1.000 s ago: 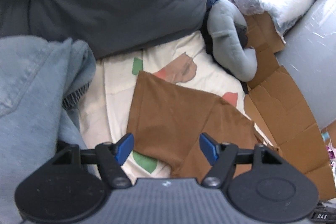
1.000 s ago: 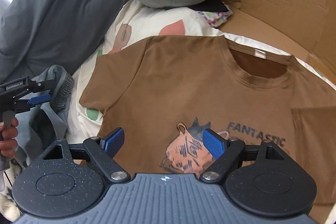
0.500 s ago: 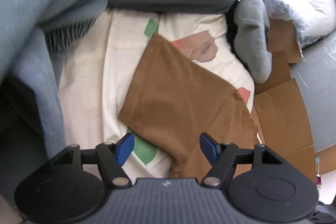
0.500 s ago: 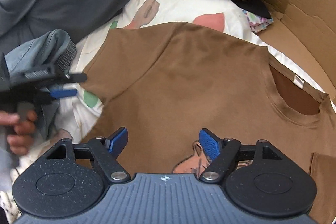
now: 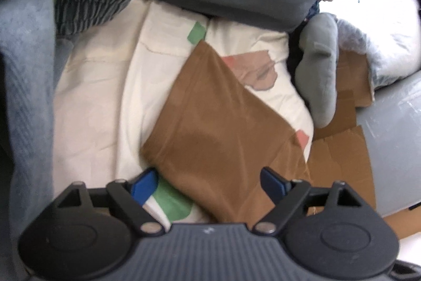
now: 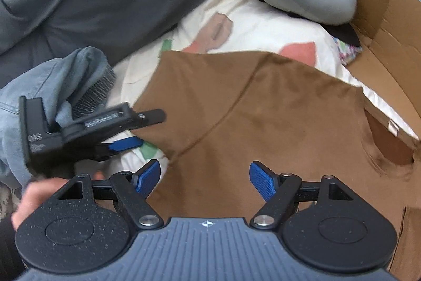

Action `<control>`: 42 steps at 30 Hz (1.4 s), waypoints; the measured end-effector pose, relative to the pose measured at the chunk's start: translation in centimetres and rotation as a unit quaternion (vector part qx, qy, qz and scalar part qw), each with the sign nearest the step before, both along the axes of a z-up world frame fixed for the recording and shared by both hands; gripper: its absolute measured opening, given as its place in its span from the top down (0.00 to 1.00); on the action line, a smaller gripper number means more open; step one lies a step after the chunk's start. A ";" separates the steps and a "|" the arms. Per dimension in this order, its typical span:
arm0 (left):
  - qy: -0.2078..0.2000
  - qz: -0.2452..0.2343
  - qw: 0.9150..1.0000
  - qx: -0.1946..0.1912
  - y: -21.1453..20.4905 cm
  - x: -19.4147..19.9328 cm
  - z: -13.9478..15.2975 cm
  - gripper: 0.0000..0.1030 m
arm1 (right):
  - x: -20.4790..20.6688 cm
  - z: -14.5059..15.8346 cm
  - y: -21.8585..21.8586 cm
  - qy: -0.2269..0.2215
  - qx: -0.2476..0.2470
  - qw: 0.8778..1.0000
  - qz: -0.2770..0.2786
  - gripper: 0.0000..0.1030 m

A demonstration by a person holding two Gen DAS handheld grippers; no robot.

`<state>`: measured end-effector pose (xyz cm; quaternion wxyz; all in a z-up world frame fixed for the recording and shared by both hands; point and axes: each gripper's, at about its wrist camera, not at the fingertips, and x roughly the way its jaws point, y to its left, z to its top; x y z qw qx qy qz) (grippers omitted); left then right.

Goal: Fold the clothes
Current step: 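Move both open tools over the shirt to its other sleeve and side edge, then pinch the sleeve with the right tool and fold it over the body while the left tool pinches the shirt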

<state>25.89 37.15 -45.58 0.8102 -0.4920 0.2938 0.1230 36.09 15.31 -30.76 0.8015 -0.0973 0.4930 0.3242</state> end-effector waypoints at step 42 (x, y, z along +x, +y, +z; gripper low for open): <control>-0.054 -0.012 0.997 0.057 0.6 -0.4 3.5 0.92 | 0.2 -9.0 3.3 0.109 0.089 0.986 -0.091 0.92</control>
